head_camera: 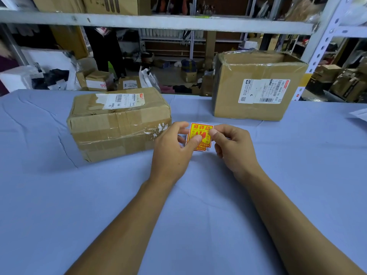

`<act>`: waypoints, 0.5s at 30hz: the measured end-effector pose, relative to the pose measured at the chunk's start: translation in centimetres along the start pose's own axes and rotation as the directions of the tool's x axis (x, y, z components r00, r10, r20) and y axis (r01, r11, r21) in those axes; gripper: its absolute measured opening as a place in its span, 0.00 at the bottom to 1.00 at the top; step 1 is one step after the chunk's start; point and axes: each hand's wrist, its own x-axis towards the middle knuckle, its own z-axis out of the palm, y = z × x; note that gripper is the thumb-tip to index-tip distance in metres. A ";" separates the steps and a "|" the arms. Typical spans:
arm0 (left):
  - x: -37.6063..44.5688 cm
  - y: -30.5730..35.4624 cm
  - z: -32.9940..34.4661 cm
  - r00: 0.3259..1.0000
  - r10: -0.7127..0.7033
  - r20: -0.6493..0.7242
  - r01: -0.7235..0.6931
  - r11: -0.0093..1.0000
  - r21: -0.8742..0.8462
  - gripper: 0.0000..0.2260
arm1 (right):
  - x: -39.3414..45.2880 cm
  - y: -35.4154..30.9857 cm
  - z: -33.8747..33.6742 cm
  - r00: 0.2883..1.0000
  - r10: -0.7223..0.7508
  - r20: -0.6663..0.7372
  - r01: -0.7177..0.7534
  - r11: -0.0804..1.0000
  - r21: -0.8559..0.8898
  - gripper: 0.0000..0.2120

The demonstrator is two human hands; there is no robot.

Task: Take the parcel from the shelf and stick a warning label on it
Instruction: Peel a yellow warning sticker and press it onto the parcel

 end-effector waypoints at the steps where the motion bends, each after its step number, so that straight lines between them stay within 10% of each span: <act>1: 0.0 0.1 0.0 1.000 -0.018 0.001 0.019 0.999 -0.048 0.17 | -0.2 -0.2 0.2 0.999 -0.018 0.039 0.017 1.000 0.003 0.11; 15: -0.1 0.0 -0.4 0.994 -0.011 0.112 0.035 0.977 -0.213 0.05 | -0.7 -0.5 0.9 0.993 0.017 0.121 -0.025 0.998 0.062 0.08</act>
